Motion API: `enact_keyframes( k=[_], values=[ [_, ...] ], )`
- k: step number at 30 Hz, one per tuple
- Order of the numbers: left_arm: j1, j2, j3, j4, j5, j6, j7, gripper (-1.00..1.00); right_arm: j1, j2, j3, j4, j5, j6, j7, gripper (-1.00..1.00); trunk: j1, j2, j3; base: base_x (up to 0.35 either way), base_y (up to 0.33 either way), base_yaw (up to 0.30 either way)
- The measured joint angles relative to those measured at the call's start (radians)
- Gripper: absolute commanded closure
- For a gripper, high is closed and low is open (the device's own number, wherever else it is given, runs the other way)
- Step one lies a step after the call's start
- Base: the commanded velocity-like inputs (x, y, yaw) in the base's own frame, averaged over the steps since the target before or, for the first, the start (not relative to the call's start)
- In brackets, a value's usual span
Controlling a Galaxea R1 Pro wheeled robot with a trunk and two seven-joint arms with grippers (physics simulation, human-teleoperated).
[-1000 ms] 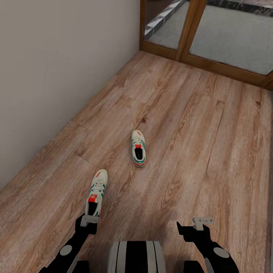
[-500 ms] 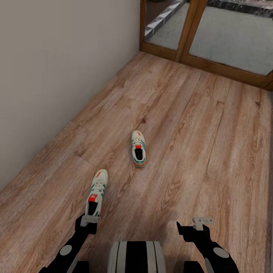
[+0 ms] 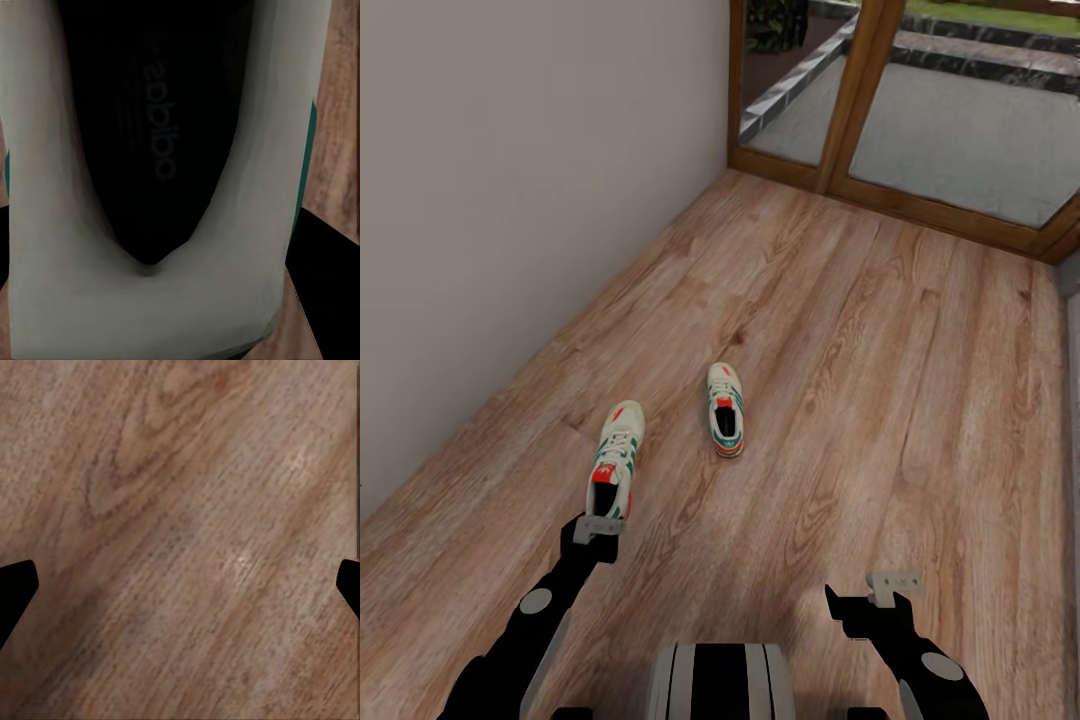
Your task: Pick up the two gym shoes and the two sandals from the corridor floor and place them onto the hallstand (shoe rack) in the corridor, making sure they are on the rack and not on the floor. Arrange them so the two gym shoes are next to each other and the two sandals are next to each other.
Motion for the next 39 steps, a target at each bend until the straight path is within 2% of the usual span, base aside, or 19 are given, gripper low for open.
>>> enact_keyframes(
  k=[14, 19, 26, 28, 29, 30, 31, 39],
  values=[
    [0.0, 0.001, 0.002, -0.002, 0.002, 0.045, 0.001, 1.0, 0.0, 0.001, -0.001, 0.0, 0.007, 0.0, -0.001, -1.0, -0.006, 0.003, 0.066, 0.0, 0.0, 0.0],
    [0.0, 0.001, 0.015, -0.046, 0.002, 0.1, 0.001, 1.0, 0.0, 0.002, -0.003, 0.0, 0.008, 0.0, -0.002, -1.0, -0.009, 0.004, 0.086, 0.0, 0.0, 0.0],
    [0.0, 0.0, 0.019, -0.058, 0.002, 0.118, 0.002, 1.0, 0.0, 0.002, -0.003, 0.0, 0.008, -0.006, -0.002, -1.0, -0.012, 0.006, 0.113, 0.0, 0.0, 0.0],
    [0.0, 0.0, 0.019, -0.058, 0.013, 0.118, 0.002, 1.0, 0.0, 0.002, -0.002, 0.0, 0.008, -0.006, -0.003, -1.0, -0.013, 0.007, 0.121, 0.0, 0.0, 0.0],
    [0.0, 0.0, 0.02, -0.058, 0.029, 0.118, 0.002, 1.0, 0.0, 0.002, -0.002, 0.0, 0.008, -0.006, -0.003, -1.0, -0.013, 0.007, 0.126, 0.0, 0.0, 0.0],
    [0.0, 0.0, 0.02, -0.059, 0.063, 0.119, 0.002, 1.0, 0.0, 0.002, -0.001, 0.0, 0.008, -0.006, -0.003, -1.0, -0.013, 0.007, 0.131, 0.0, 0.0, 0.0],
    [0.0, 0.0, 0.02, -0.058, 0.071, 0.119, 0.002, 1.0, 0.001, 0.002, -0.001, 0.0, 0.008, -0.006, -0.003, -1.0, -0.014, 0.007, 0.136, 0.0, 0.0, 0.0],
    [0.0, 0.0, 0.019, -0.06, 0.082, 0.118, 0.002, 1.0, 0.001, 0.002, -0.001, 0.0, 0.008, -0.006, -0.003, -1.0, -0.014, 0.008, 0.153, 0.0, 0.0, 0.0]
  ],
)
